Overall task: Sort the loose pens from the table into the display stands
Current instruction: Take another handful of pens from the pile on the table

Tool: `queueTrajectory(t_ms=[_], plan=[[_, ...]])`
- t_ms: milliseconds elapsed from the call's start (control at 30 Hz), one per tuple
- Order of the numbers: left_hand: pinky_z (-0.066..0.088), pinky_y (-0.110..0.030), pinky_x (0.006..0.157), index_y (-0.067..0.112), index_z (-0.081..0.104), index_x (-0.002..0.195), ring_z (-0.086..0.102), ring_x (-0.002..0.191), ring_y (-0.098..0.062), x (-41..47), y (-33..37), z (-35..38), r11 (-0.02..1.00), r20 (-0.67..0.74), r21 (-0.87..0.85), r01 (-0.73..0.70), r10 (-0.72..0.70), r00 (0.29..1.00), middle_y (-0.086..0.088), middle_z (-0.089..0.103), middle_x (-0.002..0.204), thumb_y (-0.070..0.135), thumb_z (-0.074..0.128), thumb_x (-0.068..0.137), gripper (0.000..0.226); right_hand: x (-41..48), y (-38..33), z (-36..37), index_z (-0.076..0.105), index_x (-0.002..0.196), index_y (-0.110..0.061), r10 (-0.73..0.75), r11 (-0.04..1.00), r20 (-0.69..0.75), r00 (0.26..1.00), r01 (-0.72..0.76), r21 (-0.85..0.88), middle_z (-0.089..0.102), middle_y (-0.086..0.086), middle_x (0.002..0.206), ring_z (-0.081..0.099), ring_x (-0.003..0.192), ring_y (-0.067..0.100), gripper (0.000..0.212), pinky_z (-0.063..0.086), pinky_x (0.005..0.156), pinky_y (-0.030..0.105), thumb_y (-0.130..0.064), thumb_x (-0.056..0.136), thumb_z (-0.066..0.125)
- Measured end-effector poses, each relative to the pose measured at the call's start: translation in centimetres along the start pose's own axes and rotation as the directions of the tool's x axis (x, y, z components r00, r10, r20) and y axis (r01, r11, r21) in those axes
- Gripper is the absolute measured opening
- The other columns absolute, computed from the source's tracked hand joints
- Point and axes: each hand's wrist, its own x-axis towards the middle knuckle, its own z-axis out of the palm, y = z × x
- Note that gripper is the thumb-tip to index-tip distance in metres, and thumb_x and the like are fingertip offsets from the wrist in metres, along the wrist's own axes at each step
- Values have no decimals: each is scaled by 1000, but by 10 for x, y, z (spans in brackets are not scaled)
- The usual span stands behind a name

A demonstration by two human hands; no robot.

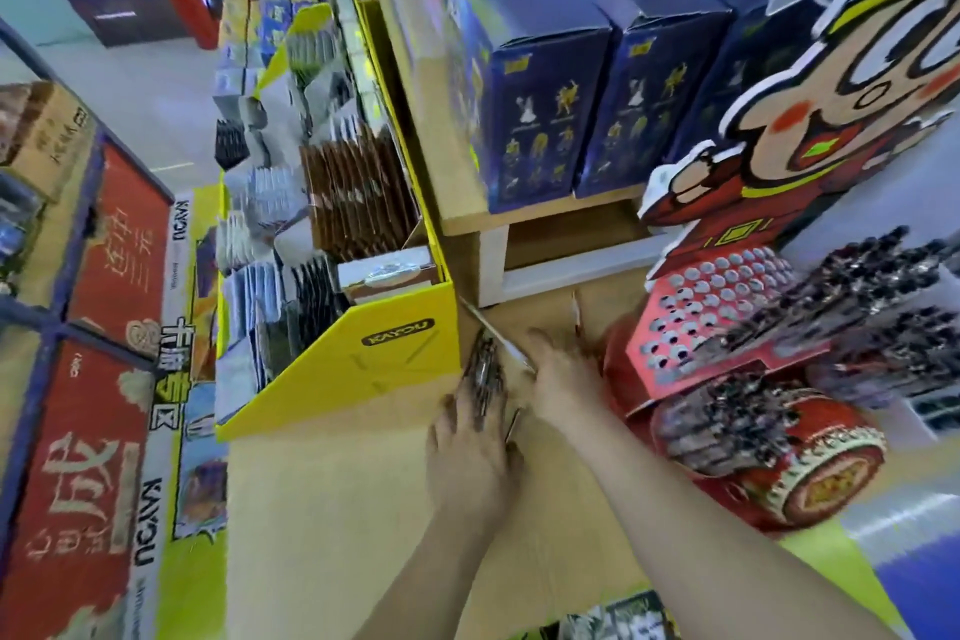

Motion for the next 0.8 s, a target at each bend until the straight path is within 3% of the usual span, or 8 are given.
queueTrajectory(t_ms=[100,200,300,400,500,667,800], plan=[[54,-41,82,27,54,133,55,105,-35,-5,-13,-2,995,-46,-69,-72,69,997,-9,52,136,25,63,67,67,6,-4,11,58,128,-32,41,999,-68,997,-42,-5,47,6,138,45,125,33,35,34,106,37,-25,93,53],[57,-36,76,26,56,130,56,105,-29,-16,-23,-4,994,-47,-89,-63,59,997,-3,55,133,19,73,64,68,7,-10,17,66,112,-27,52,998,-150,987,-47,36,51,3,128,47,120,32,23,37,100,35,-28,95,52],[58,-31,67,23,64,117,58,103,-23,-28,-36,-7,990,-69,-116,-75,67,995,2,59,130,17,79,60,59,9,-18,22,65,111,-21,60,998,-196,979,-53,41,54,6,127,46,119,31,33,35,98,36,-45,95,50],[58,-29,62,24,66,110,61,102,-21,-34,-46,-11,988,-61,-135,-79,71,996,5,60,129,15,80,59,54,21,-24,26,63,113,-14,0,1000,-268,963,5,17,60,11,122,45,123,29,43,29,101,40,-48,97,42],[56,-27,57,29,67,107,62,98,-19,-37,-54,-16,989,-48,-143,-44,37,998,9,62,127,15,81,58,53,33,-30,24,62,112,-18,-3,1000,-213,977,7,14,58,9,122,44,123,28,35,30,102,40,-44,94,47],[53,-26,69,36,61,119,57,103,-17,-49,-66,-23,978,-64,-210,-11,-2,998,16,55,132,18,73,73,51,7,-23,25,67,109,-15,26,999,-134,991,-22,32,56,7,125,49,119,28,32,34,102,33,-38,87,62],[51,-28,74,31,63,117,60,96,-24,-55,-71,-24,959,-81,-278,48,-73,994,11,60,128,13,72,72,50,-49,-12,35,61,111,-16,35,999,-90,995,-34,6,54,5,122,47,119,26,30,42,95,33,-31,85,61]])
